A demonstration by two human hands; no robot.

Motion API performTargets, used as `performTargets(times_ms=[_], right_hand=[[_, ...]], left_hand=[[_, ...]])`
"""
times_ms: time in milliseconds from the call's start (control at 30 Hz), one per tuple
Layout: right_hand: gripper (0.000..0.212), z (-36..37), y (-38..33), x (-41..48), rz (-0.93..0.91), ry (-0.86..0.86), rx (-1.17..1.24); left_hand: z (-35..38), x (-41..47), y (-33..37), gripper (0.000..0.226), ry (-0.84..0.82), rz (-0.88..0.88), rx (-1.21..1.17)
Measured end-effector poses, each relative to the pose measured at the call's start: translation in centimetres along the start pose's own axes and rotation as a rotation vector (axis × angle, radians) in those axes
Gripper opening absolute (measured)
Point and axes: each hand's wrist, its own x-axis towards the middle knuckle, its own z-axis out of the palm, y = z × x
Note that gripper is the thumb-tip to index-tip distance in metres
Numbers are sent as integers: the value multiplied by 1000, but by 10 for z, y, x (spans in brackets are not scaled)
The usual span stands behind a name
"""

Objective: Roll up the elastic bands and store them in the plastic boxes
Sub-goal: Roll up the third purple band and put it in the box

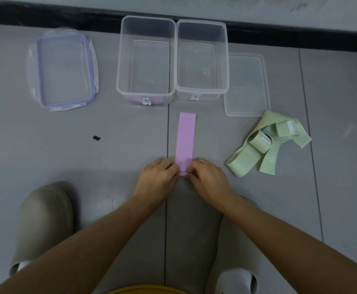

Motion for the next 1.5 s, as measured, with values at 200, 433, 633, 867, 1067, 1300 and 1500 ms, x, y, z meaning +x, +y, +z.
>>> performTargets(times_ms=[200, 433, 633, 867, 1067, 1300, 1500], right_hand=[[14, -1, -4, -4, -46, 89, 60], [15, 4, 1, -6, -112, 128, -80], [19, -5, 0, 7, -42, 72, -49], [12, -1, -5, 4, -64, 114, -61], [14, -2, -7, 4, -111, 155, -38], [33, -7, -5, 12, -70, 87, -107], [11, -8, -6, 18, -1, 79, -49]], left_hand=[[-2, 6, 3, 25, -149, -170, -98], [-10, 19, 8, 5, -247, -398, -204], [-8, 22, 4, 16, -244, -275, -136], [-11, 15, -3, 13, -168, -44, -49], [-11, 26, -9, 23, -258, 6, -47], [-15, 39, -7, 20, -377, -145, -107], [-15, 38, -6, 26, -352, -246, -182]])
